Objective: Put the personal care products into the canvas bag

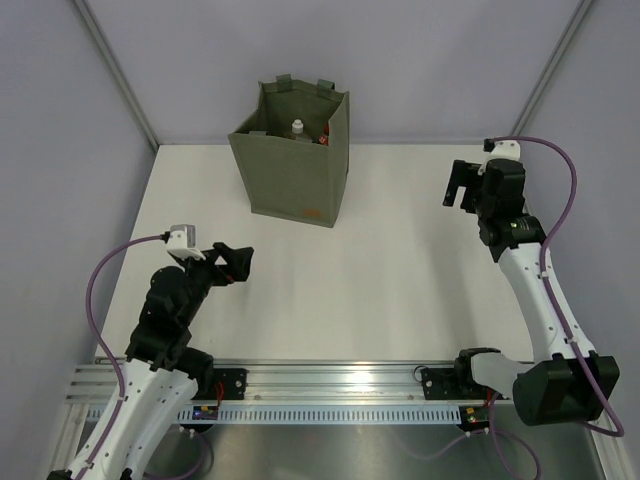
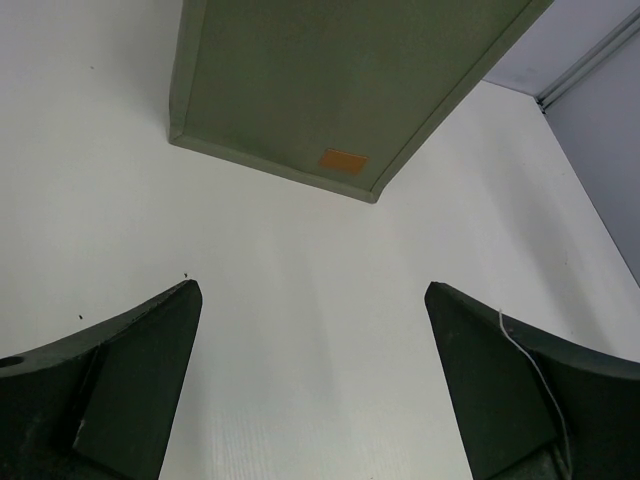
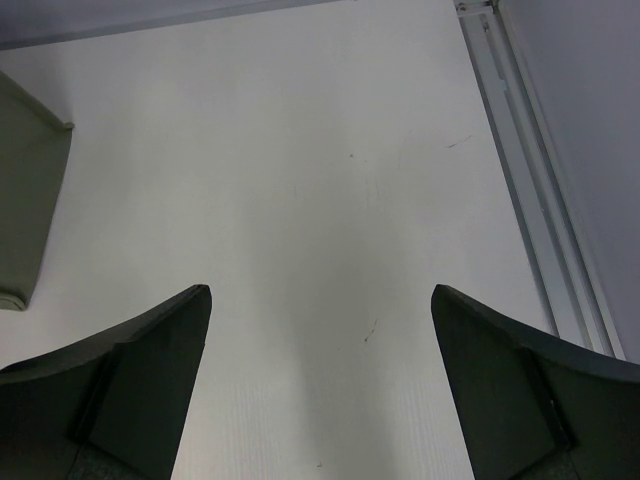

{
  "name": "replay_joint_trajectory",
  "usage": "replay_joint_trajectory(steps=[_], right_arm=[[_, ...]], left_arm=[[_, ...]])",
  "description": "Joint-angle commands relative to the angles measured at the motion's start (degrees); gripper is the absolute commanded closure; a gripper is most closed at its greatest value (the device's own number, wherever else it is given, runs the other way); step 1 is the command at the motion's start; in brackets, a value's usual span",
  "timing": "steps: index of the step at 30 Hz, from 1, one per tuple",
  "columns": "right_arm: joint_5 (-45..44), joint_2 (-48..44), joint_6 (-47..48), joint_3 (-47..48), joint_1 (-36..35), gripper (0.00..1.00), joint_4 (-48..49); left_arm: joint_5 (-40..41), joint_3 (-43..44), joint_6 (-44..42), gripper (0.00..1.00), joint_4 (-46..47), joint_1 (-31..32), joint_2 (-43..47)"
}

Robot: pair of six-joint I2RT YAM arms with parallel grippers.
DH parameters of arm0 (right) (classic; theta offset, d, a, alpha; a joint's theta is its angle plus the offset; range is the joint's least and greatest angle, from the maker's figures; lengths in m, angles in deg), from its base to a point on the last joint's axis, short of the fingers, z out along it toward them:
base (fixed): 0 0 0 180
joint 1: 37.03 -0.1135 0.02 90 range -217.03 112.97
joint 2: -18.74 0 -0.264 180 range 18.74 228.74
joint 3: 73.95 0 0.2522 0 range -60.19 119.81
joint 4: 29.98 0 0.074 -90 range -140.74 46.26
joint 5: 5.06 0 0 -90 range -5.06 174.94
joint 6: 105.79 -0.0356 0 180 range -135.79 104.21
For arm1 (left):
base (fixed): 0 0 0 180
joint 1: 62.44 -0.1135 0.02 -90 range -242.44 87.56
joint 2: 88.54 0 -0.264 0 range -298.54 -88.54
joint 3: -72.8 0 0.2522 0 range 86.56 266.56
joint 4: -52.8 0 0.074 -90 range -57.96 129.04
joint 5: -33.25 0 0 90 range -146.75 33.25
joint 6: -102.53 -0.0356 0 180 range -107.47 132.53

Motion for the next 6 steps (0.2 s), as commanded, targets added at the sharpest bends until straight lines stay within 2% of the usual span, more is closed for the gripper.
replay_joint_trajectory(steps=[1,6], right_arm=[[-0.12,0.23,0.06,2.13,-0.14,0.0,1.3],[1.73,-0.47,0.33,0.99,-0.14,0.01,2.35]], left_arm=[[1.62,-0.31,0.04,0.01,2.31,-0.09,0.22],[1.8,-0.22,-0.23,0.01,2.4,-0.09,0.05]])
